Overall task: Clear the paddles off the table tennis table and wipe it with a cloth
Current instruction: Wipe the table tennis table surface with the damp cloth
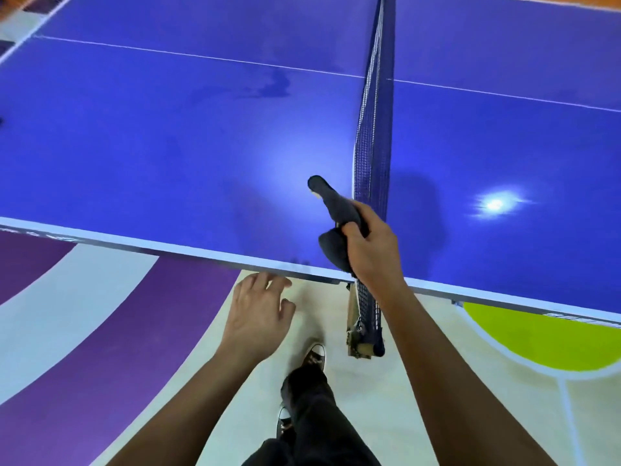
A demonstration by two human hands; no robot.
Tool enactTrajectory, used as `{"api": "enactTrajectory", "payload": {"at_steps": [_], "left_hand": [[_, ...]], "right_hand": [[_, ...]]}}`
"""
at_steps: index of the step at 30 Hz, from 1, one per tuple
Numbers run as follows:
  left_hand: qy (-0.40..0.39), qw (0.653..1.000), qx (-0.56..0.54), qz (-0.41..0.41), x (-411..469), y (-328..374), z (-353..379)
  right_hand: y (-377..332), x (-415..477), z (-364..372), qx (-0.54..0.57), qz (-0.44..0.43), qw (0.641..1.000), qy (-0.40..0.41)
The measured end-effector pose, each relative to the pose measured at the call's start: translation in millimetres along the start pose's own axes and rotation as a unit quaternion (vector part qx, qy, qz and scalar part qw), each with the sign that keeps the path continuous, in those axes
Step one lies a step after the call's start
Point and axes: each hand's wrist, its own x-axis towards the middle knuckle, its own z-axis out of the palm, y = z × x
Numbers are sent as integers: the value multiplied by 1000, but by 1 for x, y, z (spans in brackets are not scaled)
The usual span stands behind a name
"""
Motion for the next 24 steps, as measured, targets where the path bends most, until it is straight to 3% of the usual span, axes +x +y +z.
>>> {"api": "enactTrajectory", "payload": {"at_steps": [4,8,10,15,21,24], "left_hand": [[-31,999,6,-36,29,-18,13],[-65,997,31,-37,56,-34,20],[-69,997,25,-28,69,-42,22],[-75,997,-5,29,109,-60,35],[-94,994,6,48,158,-83,55],[-116,987,57,97,176,-99,49]], "right_hand": [[24,38,48,-271,-76,959,36],[80,52,90,-387,26,915,-108],[105,47,100,-403,54,901,-153],[123,55,117,-383,-65,921,-26],[162,65,124,-360,-127,924,-7],[166,69,127,-372,-99,923,21]]}}
